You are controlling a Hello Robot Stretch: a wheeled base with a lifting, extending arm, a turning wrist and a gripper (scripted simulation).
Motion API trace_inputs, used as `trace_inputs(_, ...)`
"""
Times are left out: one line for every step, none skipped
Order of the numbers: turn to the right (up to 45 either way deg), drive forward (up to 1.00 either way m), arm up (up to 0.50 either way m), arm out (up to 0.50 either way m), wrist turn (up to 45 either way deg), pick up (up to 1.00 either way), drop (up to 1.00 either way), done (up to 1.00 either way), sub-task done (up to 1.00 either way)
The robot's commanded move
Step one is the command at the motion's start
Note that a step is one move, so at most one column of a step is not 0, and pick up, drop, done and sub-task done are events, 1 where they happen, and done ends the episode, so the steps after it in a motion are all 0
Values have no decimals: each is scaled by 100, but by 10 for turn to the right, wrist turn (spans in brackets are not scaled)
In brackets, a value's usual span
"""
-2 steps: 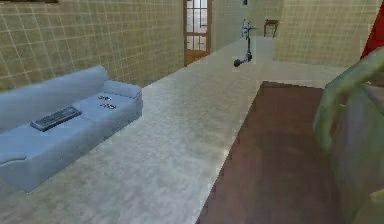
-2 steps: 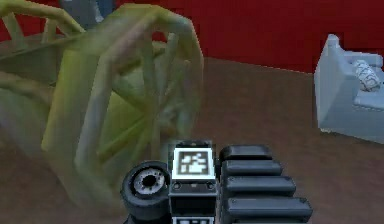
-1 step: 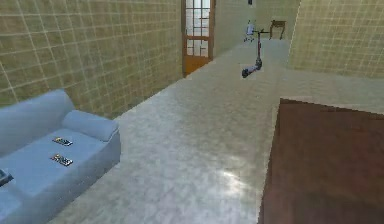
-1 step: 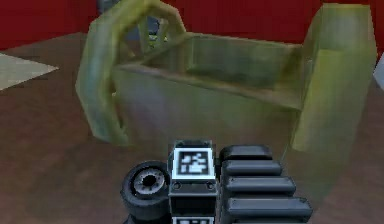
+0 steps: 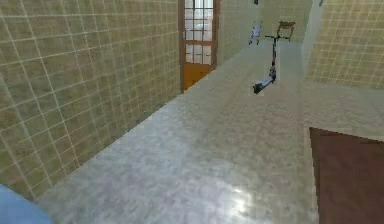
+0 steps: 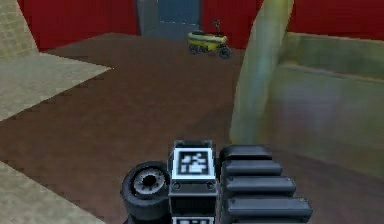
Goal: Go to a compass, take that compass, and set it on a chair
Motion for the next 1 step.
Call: trace_inputs(0,100,0,0,0,0,0,0,0)
